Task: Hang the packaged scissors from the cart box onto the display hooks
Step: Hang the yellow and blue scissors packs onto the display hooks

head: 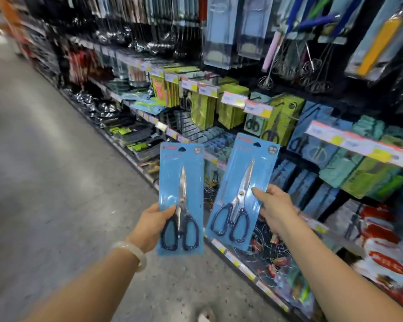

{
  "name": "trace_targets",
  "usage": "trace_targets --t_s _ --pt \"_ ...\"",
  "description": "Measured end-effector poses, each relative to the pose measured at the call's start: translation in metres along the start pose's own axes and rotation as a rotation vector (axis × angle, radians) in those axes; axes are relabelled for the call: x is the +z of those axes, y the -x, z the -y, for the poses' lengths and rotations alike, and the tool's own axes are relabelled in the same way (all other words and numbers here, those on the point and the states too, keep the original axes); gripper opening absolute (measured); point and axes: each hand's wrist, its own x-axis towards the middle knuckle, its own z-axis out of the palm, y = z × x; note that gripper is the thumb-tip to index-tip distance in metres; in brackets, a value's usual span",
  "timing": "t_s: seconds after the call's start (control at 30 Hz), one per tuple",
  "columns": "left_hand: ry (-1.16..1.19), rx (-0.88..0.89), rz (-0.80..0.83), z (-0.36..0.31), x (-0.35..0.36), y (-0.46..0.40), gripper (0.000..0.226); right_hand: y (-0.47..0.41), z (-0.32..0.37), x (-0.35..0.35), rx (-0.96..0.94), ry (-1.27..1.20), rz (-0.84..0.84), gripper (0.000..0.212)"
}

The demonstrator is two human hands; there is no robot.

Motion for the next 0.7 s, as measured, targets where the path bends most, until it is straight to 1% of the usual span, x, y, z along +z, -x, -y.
trace_targets --t_s 0.07,0.17,0.27,0.4,0.47,0.6,0.7 --pt "-0.001 0.009 -0.014 -0.011 -0.007 -0.025 0.018 -0.024 0.004 0.019 0.003 0.017 0.014 0.006" --pt "-0.021 0.011 -0.006 -0.029 -0.009 -0.071 0.02 -0.065 0.008 0.042 0.005 0.057 0.003 0.005" --pt "-0.053 0.015 0.01 -0.052 -0.004 -0.119 0.014 -0.104 0.012 0.059 0.029 0.055 -0.021 0.006" --pt "-0.148 0.0 0.09 -0.088 0.009 -0.179 0.014 -0.146 0.024 0.073 0.058 0.055 -0.052 0.003" --pt "-0.156 -0.009 0.113 -0.1 0.016 -0.205 0.014 -0.167 0.027 0.074 0.052 0.064 -0.074 0.002" --pt "-0.193 -0.035 0.181 -0.114 0.033 -0.242 0.007 -0.196 0.032 0.069 0.059 0.112 -0.162 0.002" --pt "-0.232 -0.069 0.261 -0.117 0.045 -0.27 0.017 -0.206 0.035 0.063 0.094 0.11 -0.234 0.003"
